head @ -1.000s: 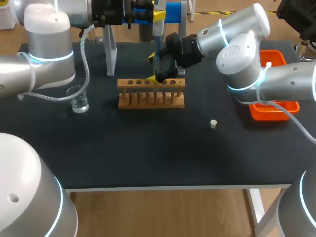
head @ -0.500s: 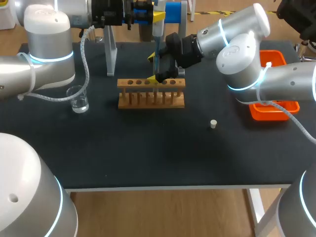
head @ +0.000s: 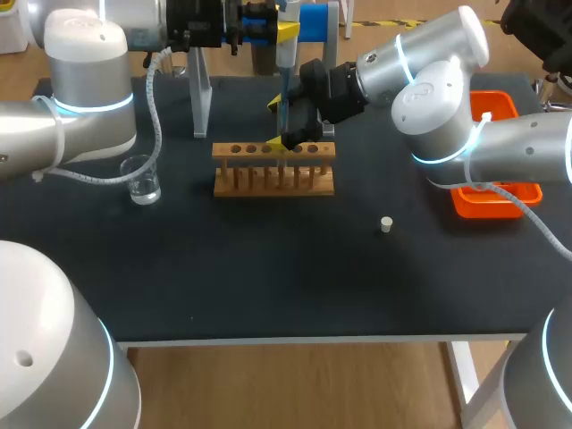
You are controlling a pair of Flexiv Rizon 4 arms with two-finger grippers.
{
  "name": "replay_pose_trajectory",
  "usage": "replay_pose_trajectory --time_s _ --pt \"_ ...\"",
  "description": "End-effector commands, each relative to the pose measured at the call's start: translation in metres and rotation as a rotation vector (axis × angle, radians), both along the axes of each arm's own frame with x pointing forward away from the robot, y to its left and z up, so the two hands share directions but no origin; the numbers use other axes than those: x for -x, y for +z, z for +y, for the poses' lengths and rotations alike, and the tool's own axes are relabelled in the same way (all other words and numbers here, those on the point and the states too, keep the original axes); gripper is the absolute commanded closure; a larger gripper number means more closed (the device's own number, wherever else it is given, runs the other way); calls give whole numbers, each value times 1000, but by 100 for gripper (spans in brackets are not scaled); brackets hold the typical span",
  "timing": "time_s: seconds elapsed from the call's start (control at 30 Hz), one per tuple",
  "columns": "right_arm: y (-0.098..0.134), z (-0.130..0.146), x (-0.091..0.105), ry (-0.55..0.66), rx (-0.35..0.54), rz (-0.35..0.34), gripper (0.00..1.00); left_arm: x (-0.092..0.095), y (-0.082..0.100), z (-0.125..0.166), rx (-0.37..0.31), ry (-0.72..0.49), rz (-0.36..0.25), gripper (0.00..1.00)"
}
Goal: Invert the test tube, pick up the pipette, mount the tip to pipette, aspirate from beaker and dispense into the tube, eject the tip, return the pipette, and cap with the stopper.
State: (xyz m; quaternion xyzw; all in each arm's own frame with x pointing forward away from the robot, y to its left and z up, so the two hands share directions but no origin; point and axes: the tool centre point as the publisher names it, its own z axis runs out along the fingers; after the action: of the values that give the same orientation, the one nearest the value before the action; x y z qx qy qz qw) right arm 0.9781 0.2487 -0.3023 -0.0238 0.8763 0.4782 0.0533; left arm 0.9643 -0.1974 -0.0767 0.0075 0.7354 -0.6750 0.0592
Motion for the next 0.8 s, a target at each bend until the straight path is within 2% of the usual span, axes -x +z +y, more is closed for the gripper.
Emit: replay_pose_trajectory --time_s 0.03,0.8 --pt "1 -1 1 0 1 0 0 -2 -1 1 -1 -6 0 100" --pt "1 -1 1 0 1 0 0 -2 -2 1 0 -5 1 100"
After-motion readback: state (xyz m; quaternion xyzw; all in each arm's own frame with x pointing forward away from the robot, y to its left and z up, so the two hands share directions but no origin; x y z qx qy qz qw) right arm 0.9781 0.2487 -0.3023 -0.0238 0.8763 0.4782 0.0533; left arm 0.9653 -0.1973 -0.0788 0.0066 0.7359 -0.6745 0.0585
